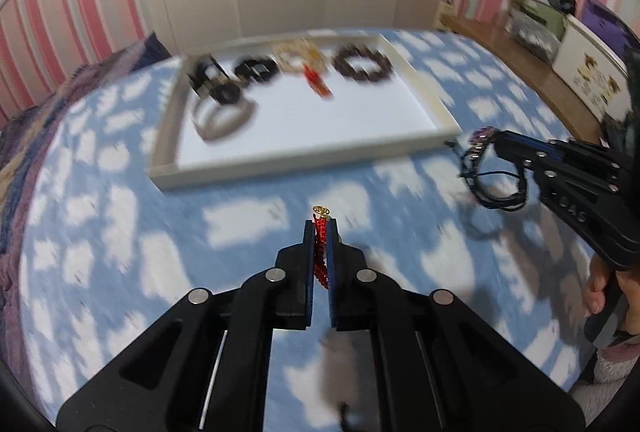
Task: Organize jewelry
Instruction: 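Carry the red charm and braided bracelet into the tray and open both tools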
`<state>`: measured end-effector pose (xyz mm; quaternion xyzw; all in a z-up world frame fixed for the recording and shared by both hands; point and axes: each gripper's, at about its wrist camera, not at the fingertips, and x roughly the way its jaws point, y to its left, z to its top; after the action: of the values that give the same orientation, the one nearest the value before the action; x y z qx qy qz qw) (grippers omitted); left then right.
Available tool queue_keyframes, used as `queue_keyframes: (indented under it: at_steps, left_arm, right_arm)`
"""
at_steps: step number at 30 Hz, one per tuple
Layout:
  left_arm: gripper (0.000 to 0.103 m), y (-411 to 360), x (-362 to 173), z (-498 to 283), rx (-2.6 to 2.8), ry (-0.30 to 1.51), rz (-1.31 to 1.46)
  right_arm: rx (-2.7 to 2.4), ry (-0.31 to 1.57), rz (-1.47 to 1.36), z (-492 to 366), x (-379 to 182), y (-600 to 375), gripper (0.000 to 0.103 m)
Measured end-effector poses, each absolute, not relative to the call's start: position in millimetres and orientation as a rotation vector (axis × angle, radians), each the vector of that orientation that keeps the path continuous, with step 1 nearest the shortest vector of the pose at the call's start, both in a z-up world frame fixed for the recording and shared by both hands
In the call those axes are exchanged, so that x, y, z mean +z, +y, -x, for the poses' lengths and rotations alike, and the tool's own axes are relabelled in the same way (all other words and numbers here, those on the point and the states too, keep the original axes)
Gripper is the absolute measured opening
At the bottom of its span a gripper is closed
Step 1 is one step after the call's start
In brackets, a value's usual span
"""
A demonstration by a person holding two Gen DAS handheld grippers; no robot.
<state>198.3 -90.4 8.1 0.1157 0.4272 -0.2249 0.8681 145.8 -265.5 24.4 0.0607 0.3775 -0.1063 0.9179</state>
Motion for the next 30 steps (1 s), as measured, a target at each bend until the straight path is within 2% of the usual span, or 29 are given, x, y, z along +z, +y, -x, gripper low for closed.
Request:
queue_keyframes:
  at_steps: [5,10,19,28,30]
  left_arm:
    - [0.003,-97.0,29.1,-249.0,-0.434,0.881,-0.217]
    - [0.003,-122.7,33.5,-302.2,-0.421,0.883,-0.223]
    - [0.003,-166.5,-20.3,-375.2,-0.354,0.988,-0.26]
    - [0.004,-173.9,-51.6,-394.7,-0.319,1.03,-0.29]
    - [0.004,-172.3,-52.6,-395.5,-0.316,1.029,-0.293]
  right_arm:
    - [-0.236,0.759,-0.134,-191.3,39.3,-280.5,0.006]
    - [-0.284,0.825,-0.142,-242.4,24.4,-296.4,0.006]
    - [-0.354,0.948,-0.214,-297.8,-25.0,-318.7,0.006]
    - [-0.358,0.992,-0.234,-311.4,-43.7,-319.9,0.006]
    - [-0.348,0.998,-0.231,-313.1,-44.5,-317.2,0.009]
